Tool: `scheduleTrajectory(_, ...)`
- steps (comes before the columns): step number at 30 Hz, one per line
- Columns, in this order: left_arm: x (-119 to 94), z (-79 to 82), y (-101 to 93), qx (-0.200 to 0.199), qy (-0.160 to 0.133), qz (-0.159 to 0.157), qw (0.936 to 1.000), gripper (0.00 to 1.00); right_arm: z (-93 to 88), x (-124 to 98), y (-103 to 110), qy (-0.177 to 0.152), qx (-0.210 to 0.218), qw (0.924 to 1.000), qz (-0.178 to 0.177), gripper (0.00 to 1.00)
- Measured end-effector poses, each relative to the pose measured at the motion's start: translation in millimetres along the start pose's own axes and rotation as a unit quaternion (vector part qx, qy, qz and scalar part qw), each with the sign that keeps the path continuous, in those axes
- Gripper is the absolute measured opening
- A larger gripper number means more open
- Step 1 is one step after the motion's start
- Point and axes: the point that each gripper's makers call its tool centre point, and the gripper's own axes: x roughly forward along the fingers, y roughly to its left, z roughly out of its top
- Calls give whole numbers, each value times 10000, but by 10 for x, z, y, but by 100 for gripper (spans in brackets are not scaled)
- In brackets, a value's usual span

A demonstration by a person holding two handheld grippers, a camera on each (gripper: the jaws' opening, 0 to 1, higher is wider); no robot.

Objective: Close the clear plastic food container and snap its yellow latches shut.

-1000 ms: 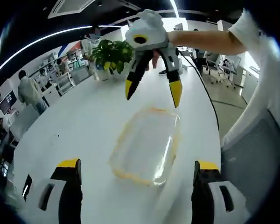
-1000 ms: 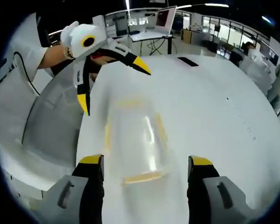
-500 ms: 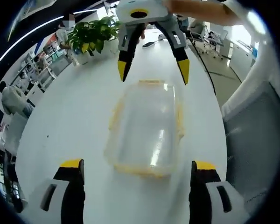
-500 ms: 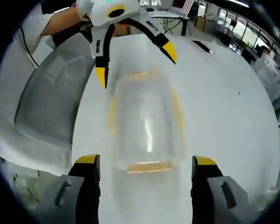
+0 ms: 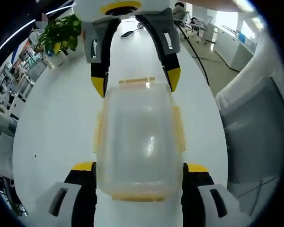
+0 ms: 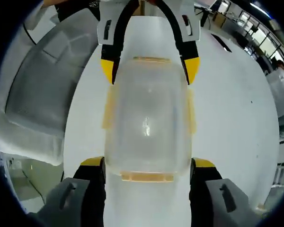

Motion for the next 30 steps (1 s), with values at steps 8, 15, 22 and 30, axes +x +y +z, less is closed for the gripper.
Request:
scheduleTrajectory(8,-31,-74,45,62,28,-20,10000,69,46,9,-26,-106,33,9999,-21,69)
scheduleTrajectory(15,-30,-112,187,83,-54,-45,9999,69,75,22,-158,-229,92,9997,-50,69)
scheduleTrajectory(22,-20,-149,393,85,-92,-45,9999,69,120,41,-368,-288,101,9995,-57,69)
scheduleTrajectory(30,-1,-195,643,91,-13,-41,9999,69,139,52,-618,-300,101,9995,-57,69)
